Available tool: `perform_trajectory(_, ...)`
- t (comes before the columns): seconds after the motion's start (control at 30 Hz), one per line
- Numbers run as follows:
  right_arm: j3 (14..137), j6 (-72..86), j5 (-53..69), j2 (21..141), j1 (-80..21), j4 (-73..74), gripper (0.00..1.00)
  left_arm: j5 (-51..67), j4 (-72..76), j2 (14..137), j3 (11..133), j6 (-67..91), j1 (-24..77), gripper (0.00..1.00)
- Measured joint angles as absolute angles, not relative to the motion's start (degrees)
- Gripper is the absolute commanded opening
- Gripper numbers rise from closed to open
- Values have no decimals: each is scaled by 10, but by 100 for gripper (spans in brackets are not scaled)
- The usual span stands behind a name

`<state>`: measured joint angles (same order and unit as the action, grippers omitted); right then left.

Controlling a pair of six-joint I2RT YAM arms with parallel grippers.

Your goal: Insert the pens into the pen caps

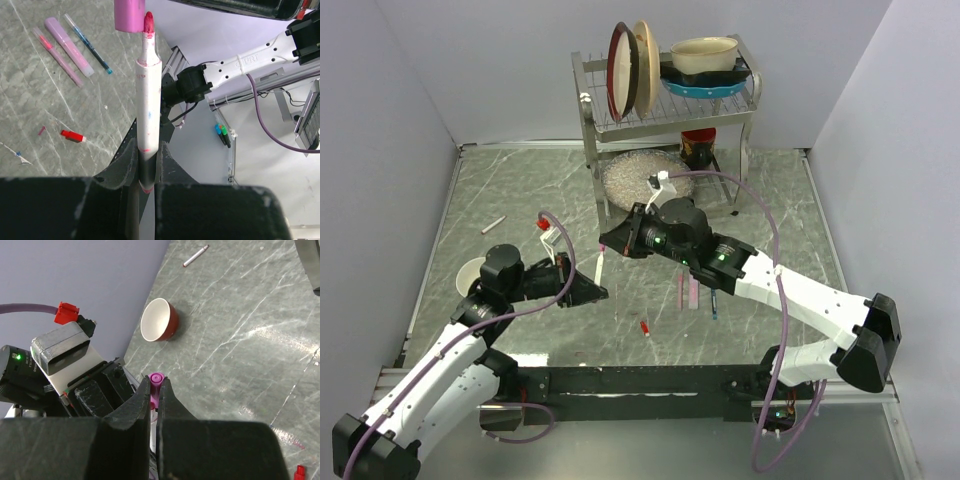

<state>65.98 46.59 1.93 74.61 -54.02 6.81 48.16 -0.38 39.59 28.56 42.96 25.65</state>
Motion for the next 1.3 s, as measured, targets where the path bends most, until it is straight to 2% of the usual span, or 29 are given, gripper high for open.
perform_trajectory(0.37,658,465,-11,737,-548,85,0,481,-3,395,285,430,258,1)
perform_trajectory(0.73,714,453,-24,737,-549,111,0,479,-2,387,285,430,258,1)
perform_trajectory(1.3,708,451,-21,745,-549,112,0,479,-2,383,285,430,258,1)
